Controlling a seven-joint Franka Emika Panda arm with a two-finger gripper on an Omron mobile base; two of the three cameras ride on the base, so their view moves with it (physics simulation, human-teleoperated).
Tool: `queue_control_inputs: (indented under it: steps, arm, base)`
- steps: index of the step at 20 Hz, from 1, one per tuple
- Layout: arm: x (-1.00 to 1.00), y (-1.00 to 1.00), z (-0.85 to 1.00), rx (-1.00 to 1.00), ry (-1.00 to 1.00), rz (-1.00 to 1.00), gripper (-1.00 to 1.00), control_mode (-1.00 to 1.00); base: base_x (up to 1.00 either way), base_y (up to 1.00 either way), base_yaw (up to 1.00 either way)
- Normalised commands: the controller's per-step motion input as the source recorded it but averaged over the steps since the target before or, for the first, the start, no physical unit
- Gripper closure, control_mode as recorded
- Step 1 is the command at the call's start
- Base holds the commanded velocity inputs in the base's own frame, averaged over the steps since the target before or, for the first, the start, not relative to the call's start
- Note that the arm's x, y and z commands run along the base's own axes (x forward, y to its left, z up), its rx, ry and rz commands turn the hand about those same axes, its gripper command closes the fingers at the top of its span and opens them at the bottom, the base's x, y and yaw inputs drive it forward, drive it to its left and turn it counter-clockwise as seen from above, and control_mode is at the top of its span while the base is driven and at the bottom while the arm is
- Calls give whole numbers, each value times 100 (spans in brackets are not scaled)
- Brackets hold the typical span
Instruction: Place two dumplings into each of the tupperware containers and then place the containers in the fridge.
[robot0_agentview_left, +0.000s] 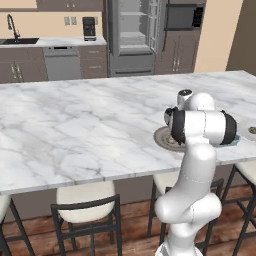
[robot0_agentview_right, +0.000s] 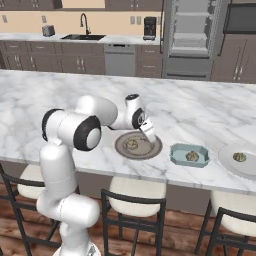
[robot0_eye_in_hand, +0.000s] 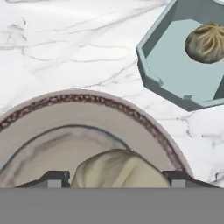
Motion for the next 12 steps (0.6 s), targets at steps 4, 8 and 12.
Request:
queue_control_inputs:
  steps: [4, 8, 12]
  arm:
    - [-58, -90, 100, 5, -7, 2, 100, -100]
    - [-47, -100, 56, 13, 0, 0, 100, -100]
    - [2, -100, -4, 19, 11, 0, 100, -100]
  base:
    - [0, 0, 0]
    - [0, 0, 0]
    - [0, 0, 0]
